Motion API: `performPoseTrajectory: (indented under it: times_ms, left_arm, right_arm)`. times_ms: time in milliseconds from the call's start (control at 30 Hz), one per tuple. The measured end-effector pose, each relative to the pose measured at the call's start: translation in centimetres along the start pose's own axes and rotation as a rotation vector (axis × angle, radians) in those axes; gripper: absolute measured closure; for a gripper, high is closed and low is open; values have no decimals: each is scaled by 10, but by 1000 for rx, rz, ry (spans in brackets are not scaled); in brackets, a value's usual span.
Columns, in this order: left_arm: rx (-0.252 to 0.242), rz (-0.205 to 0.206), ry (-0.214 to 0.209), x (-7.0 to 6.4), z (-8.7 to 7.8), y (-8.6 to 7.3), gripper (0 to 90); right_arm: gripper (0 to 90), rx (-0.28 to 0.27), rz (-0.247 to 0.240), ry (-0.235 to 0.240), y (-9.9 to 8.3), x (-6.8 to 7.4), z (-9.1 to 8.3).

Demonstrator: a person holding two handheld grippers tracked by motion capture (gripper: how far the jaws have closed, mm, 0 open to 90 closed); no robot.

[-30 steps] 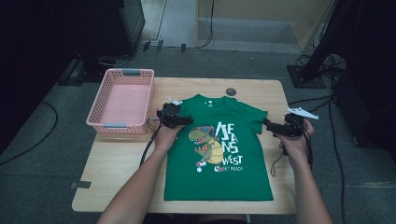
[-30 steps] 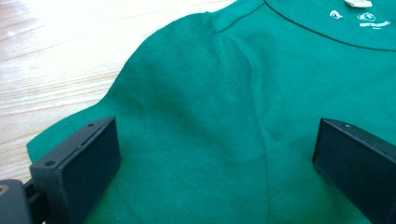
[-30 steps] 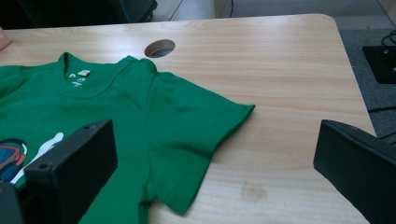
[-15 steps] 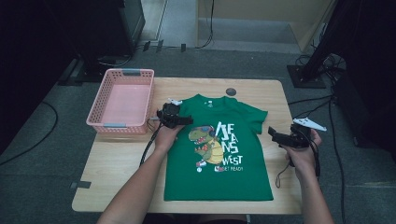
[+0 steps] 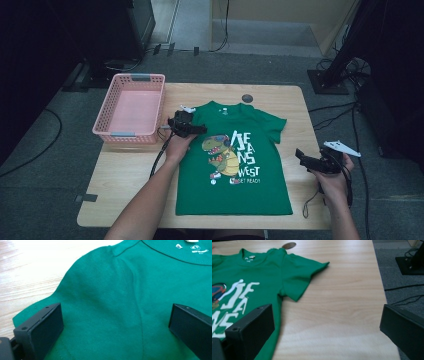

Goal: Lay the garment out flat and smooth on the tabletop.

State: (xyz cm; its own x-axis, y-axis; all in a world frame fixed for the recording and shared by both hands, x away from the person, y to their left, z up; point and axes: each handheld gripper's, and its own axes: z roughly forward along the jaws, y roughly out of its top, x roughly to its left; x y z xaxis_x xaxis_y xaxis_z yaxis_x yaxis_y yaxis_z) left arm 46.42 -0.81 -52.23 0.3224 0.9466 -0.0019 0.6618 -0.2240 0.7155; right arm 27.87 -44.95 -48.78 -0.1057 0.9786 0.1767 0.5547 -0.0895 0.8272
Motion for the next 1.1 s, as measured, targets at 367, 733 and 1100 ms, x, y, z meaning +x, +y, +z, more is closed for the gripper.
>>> performPoseTrajectory:
  times_ms: [367,733,1100]
  left_arm:
    - [1,1,5,0,0,0,0]
    - [1,0,7,0,0,0,0]
    - [1,-1,8,0,0,0,0]
  right_arm:
    - [0,18,25,-28,-26,-15,-14]
    - [0,29,-10,-60,-49,-18,-33]
    - [0,62,-34,-51,-70,-17,-45]
